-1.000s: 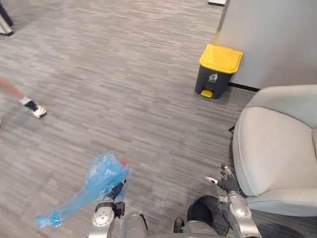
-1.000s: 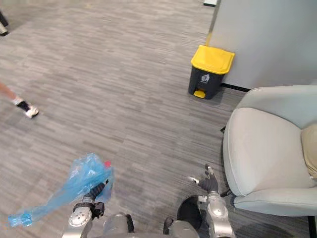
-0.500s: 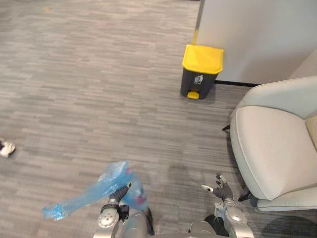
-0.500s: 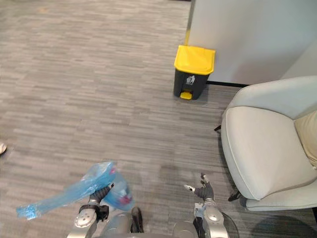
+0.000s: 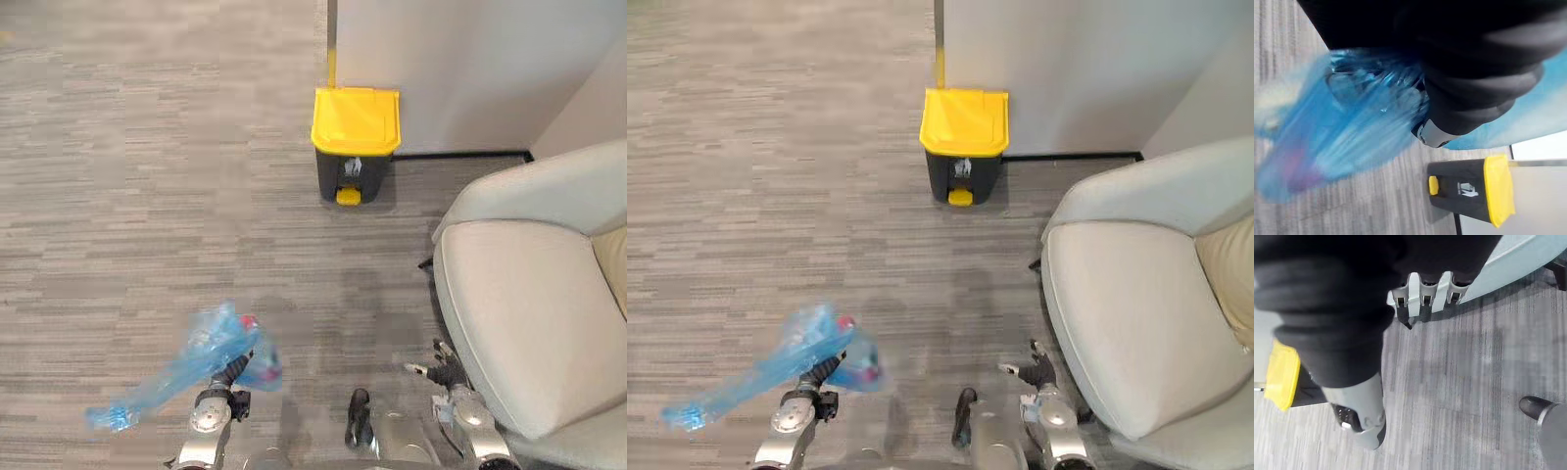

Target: Gather rubbish on tea table into small bin, then transfer packed bag to large trash can.

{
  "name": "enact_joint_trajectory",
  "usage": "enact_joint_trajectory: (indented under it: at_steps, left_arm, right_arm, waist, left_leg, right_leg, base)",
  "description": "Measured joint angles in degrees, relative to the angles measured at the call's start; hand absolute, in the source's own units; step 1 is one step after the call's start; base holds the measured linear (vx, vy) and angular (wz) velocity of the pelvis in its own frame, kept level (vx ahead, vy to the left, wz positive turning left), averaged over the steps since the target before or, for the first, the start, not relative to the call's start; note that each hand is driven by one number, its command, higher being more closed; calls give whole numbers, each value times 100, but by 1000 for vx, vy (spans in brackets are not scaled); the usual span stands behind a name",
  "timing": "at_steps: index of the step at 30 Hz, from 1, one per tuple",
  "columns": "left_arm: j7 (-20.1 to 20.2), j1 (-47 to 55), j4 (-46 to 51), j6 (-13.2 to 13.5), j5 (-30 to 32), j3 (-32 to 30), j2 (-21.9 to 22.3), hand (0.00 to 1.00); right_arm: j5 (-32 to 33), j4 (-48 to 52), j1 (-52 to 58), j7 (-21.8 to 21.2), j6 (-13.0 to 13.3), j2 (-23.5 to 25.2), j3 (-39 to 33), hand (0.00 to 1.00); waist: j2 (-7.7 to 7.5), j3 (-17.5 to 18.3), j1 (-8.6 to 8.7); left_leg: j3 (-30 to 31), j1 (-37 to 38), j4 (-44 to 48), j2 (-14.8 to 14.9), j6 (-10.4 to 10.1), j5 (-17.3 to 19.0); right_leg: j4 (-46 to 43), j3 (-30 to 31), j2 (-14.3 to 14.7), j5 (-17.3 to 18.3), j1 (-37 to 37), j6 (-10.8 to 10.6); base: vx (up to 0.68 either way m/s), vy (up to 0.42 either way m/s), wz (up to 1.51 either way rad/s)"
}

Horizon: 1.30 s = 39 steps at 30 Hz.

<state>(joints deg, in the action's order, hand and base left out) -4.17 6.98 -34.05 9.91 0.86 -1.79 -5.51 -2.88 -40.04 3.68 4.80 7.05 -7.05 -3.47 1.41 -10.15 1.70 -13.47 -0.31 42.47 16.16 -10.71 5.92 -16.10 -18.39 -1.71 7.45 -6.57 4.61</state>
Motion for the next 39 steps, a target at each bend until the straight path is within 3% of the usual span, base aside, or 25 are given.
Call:
enact_joint_trajectory:
  at_steps: [2, 3, 4, 6, 9, 10, 11, 12, 13, 15, 16, 18, 19, 20, 22, 24, 26, 27, 28, 29, 30, 33, 36, 37, 39]
  left_arm:
    - [43, 70, 47, 4, -3, -1, 95, 100]
    - [43, 104, 76, 1, -8, -1, 113, 100]
    - [41, 109, 76, 1, -9, -2, 113, 100]
    - [37, 197, 80, -4, -15, -59, 109, 100]
    - [38, 199, 71, -9, -14, -70, 115, 100]
    - [35, 216, 49, -10, -15, -86, 141, 100]
    - [24, 215, -25, -27, -15, -124, 120, 100]
    - [29, 192, -23, -40, -13, -113, 91, 100]
    - [22, 131, -18, -53, -15, -153, 92, 100]
    - [23, 159, -17, -58, -15, -175, 128, 100]
    - [21, 208, -14, -65, -17, -169, 119, 100]
    - [20, 317, -7, -67, -19, -82, 14, 100]
    - [16, 324, -7, -69, -19, -41, -26, 100]
    - [-9, 323, 14, -72, -19, -9, -82, 100]
    - [-45, 330, 103, -72, -19, -15, -189, 100]
    - [-99, 309, 233, -70, -21, -19, -220, 100]
    - [-99, 289, 285, -63, -22, -22, -215, 100]
    - [-97, 295, 280, -63, -23, -24, -226, 100]
    - [-96, 295, 269, -56, -22, -50, -322, 100]
    - [-94, 226, 130, -72, -22, -48, -227, 100]
    - [-94, 123, 28, -79, -20, -42, -170, 100]
    - [-79, -37, -84, -72, -13, 19, -143, 100]
    - [-4, -102, -74, -68, -10, 37, -15, 100]
    - [34, -71, 0, -64, -12, 33, 91, 100]
    - [42, 30, 89, -60, -15, 35, 202, 100]
  right_arm:
    - [3, 129, 14, 2, 8, 45, -9, 0]
    - [4, 148, -34, 4, 16, 86, -12, 0]
    - [4, 146, -41, 4, 16, 100, -12, 0]
    - [4, 93, -60, 10, 2, 189, -37, 0]
    - [2, 80, -59, 23, -6, 189, -124, 0]
    - [1, 49, -74, 28, -9, 127, -120, 0]
    - [1, -60, -117, 30, -37, 204, -100, 0]
    - [0, -63, -112, 27, -38, 222, -101, 0]
    - [-1, -75, -164, 29, -45, 210, -111, 0]
    - [-6, -96, -239, 27, -53, 216, -102, 0]
    - [-11, -136, -267, 16, -53, 246, -85, 0]
    - [-47, -139, -230, 9, -64, 274, -59, 0]
    - [-74, -139, -184, 8, -65, 278, -57, 0]
    - [-127, -136, -111, 6, -75, 294, -50, 0]
    - [-133, -120, -119, 3, -75, 301, -21, 0]
    - [-178, -61, -141, 3, -75, 301, -7, 0]
    - [-193, -24, -163, 4, -81, 308, -2, 0]
    - [-200, -14, -137, 3, -81, 306, 2, 0]
    - [-199, -19, -46, 7, -79, 291, 5, 0]
    - [-203, -96, -38, 9, -82, 203, -1, 0]
    - [-210, -199, -125, 13, -119, 151, -5, 0]
    - [-203, -162, -173, 21, -103, 95, -145, 0]
    - [-168, -116, 64, 15, -108, 188, -243, 0]
    - [-145, -94, 162, 7, -110, 227, -222, 0]
    - [-92, 93, 223, 11, -110, 341, -230, 0]
  waist:
    - [-3, -5, -97]
    - [-15, -14, -218]
    - [-23, -15, -251]
    - [-110, -78, -349]
    - [-134, -96, -419]
    - [-31, -82, -452]
    - [-176, -58, -544]
    - [-205, -52, -554]
    - [-357, -28, -563]
    - [-355, -27, -569]
    - [-355, -29, -578]
    - [-359, -27, -543]
    - [-362, -28, -532]
    - [-367, -34, -527]
    - [-362, -36, -434]
    - [-312, -67, -352]
    - [-222, -122, -245]
    - [-236, -127, -231]
    - [-405, -91, -225]
    - [-275, -115, -221]
    - [-184, -116, -244]
    - [-177, -138, -122]
    - [-141, -160, -56]
    - [-118, -175, -90]
    - [-102, -182, -222]
  left_leg:
    - [-22, -505, 1005, 132, 267, 324]
    - [-76, -1020, 1240, 155, 511, 517]
    - [-100, -1101, 1218, 141, 552, 543]
    - [-71, -1665, 356, -142, 713, 639]
    - [49, -1838, -1622, -618, 583, 456]
    - [206, -1705, -2569, -729, 585, -379]
    - [52, -1552, -2692, -914, 806, -460]
    - [10, -1547, -2707, -1021, 883, -393]
    - [-76, -1552, -2535, -1169, 1007, -171]
    - [-144, -1516, -2162, -1294, 1193, 247]
    - [-234, -1314, -2142, -1350, 1178, 484]
    - [-260, -855, -2219, -1453, 1270, 709]
    - [-259, -729, -2217, -1460, 1296, 763]
    - [-224, -421, -2239, -1456, 1355, 917]
    - [-189, -73, -2367, -1415, 1316, 1034]
    - [-136, 221, -2547, -1317, 1219, 1090]
    - [-64, 468, -2589, -1104, 1117, 1149]
    - [-45, 646, -2633, -1022, 1011, 1207]
    - [33, 773, -2633, -1102, 776, 1335]
    - [181, 866, -2647, -1002, 646, 1421]
    - [341, 862, -2725, -878, 628, 1380]
    - [711, 927, -2801, -797, 454, 1081]
    - [1004, 519, -1372, -484, 73, 834]
    - [1010, 62, -185, -263, -67, 469]
    - [721, -541, 983, 38, 174, 641]
  right_leg:
    - [291, 182, 96, 51, 318, 42]
    - [527, 405, 153, 100, 552, 34]
    - [551, 447, 152, 108, 584, 21]
    - [632, 665, 58, 207, 820, -142]
    - [601, 840, -130, 386, 943, -437]
    - [495, 971, -130, 538, 961, -689]
    - [517, 1112, -271, 608, 1043, -806]
    - [576, 1105, -374, 610, 1073, -811]
    - [649, 1131, -552, 648, 1148, -878]
    - [285, 1278, -754, 745, 1143, -1080]
    - [-406, 1419, -874, 825, 970, -1243]
    - [-2261, 1547, -1077, 591, 322, -1828]
    - [-2715, 1562, -1104, 536, 165, -1906]
    - [-3598, 1488, -1144, 649, -245, -1653]
    - [-3991, 1226, -1122, 848, -727, -1278]
    - [-3802, 968, -1008, 1025, -1216, -962]
    - [-3009, 774, -769, 1006, -1575, -885]
    - [-2121, 751, -601, 742, -1691, -774]
    - [-897, 779, -556, -493, -1562, -624]
    - [-984, 691, -463, -583, -1505, -399]
    - [-996, 670, -320, -541, -1487, -324]
    - [-1373, 519, -299, 38, -1482, -247]
    - [-1153, 149, -234, 364, -834, -217]
    - [-852, 56, -131, 380, -406, -190]
    - [-492, 37, -2, 429, 88, -109]
  base:
    - [268, 12, -55]
    - [233, 61, -66]
    - [286, 103, -67]
    - [266, 150, -47]
    - [311, 237, -37]
    - [377, 302, -44]
    - [392, 275, -37]
    - [405, 218, -16]
    - [378, 187, -3]
    - [348, 188, -14]
    - [363, 162, -19]
    - [421, 136, -8]
    - [489, 45, 8]
    - [414, -7, 7]
    - [404, -59, 12]
    - [409, -129, 17]
    - [425, -191, 19]
    - [449, -248, 23]
    - [460, -250, 23]
    - [439, -217, 14]
    - [376, -187, 0]
    - [342, -202, 24]
    - [311, -182, 54]
    - [300, -118, 22]
    - [251, -45, -3]
